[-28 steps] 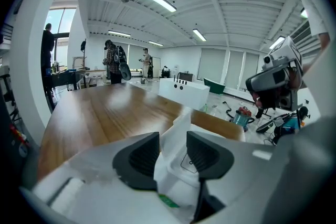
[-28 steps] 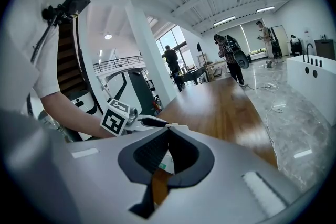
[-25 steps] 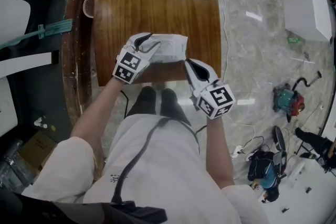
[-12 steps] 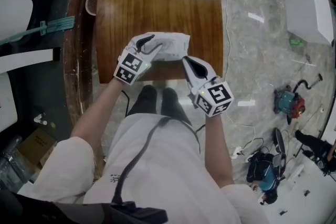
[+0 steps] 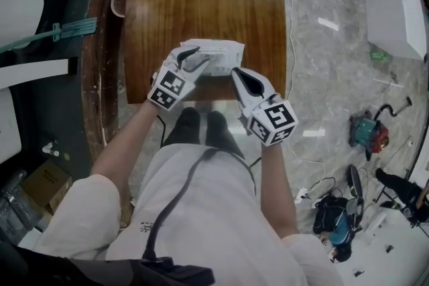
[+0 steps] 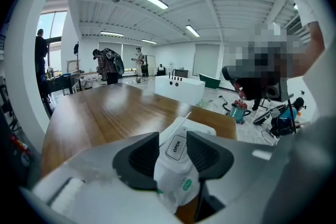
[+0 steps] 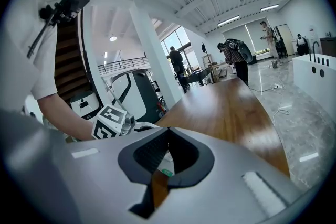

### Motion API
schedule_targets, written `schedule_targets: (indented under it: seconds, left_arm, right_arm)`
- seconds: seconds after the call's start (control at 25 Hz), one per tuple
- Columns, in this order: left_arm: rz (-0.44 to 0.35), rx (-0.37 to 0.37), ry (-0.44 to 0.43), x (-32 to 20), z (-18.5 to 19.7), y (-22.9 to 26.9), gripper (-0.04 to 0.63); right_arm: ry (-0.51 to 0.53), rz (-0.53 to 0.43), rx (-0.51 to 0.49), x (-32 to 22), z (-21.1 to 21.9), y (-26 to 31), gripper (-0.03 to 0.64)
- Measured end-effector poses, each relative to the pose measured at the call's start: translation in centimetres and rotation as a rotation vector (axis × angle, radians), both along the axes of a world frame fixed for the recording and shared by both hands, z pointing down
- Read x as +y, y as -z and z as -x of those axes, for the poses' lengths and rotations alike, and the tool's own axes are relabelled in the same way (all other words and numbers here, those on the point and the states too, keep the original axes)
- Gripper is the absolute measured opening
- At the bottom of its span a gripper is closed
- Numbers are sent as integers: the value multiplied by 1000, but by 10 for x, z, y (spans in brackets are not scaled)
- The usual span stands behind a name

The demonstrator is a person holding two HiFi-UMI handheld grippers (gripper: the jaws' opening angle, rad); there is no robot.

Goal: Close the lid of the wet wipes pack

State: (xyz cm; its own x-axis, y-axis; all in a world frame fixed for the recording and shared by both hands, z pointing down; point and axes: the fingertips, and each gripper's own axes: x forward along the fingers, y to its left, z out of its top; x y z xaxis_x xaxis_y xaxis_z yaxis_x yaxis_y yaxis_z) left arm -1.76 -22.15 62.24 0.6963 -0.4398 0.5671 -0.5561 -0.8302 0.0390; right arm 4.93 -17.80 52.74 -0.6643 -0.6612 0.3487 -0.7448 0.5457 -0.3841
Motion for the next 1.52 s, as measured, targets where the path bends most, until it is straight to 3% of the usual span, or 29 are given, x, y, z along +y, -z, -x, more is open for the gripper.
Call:
schedule_targets:
  seconds: [0.88,1.2,1.52]
  left_arm:
    - [45,-53,-6,21,0,-26,176]
    - [-22,-148,-124,34,-23,-20,176]
    - [18,-184,-155,42,-38,-31,170]
  right_arm:
    - [17,24,6,8,-4,-10,9]
    - [21,24,1,7,-4,-10,9]
    - [12,24,1,7,-8,-10,9]
